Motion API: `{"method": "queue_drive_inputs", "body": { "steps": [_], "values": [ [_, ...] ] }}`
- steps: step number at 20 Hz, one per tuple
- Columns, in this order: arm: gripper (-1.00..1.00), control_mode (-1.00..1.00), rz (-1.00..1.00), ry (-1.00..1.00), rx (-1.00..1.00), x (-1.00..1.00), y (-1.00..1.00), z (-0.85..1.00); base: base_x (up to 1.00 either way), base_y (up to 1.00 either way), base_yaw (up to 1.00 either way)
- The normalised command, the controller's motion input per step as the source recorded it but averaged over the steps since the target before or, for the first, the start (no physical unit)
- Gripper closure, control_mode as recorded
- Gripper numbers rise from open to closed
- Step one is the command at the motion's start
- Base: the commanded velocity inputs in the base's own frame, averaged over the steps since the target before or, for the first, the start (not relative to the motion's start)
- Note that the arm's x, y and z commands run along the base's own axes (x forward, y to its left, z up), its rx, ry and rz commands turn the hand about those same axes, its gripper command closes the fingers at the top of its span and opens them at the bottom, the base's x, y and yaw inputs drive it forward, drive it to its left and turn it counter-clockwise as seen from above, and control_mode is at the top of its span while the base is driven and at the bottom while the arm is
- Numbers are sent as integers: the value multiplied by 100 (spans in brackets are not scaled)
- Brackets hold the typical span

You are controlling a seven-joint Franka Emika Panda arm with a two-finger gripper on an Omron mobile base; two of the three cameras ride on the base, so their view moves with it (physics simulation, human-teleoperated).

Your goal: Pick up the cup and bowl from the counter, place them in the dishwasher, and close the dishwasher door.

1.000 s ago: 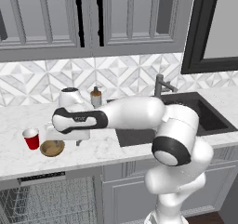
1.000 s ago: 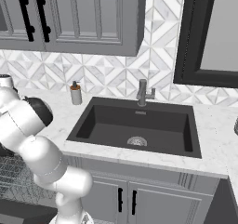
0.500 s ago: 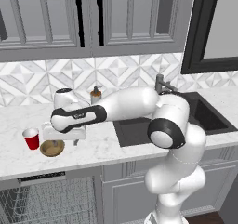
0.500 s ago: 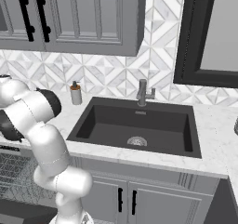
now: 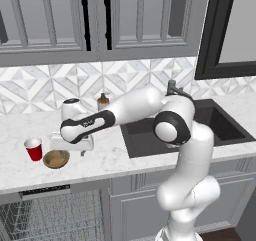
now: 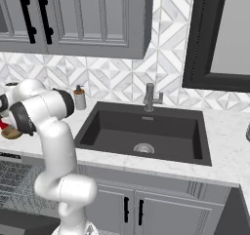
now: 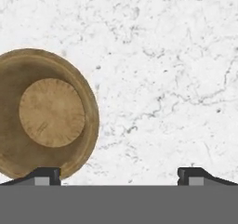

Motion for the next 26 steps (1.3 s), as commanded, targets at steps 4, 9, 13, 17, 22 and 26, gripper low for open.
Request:
{"method": "queue_drive_inputs", "body": {
  "steps": [4,9,13,17,22,26],
  "values": [
    [-100,-100,0,0,3,39,0,-21,0,0,0],
    [-100,-100,0,0,4,31,13,-11,0,0,0],
    [-100,-100,0,0,6,31,24,-18,0,0,0],
    [-100,-100,0,0,7,23,5,-21,0,0,0],
    [-100,-100,-1,0,2,7,7,-16,0,0,0],
    [-100,-100,0,0,2,1,18,-10,0,0,0]
  ]
}}
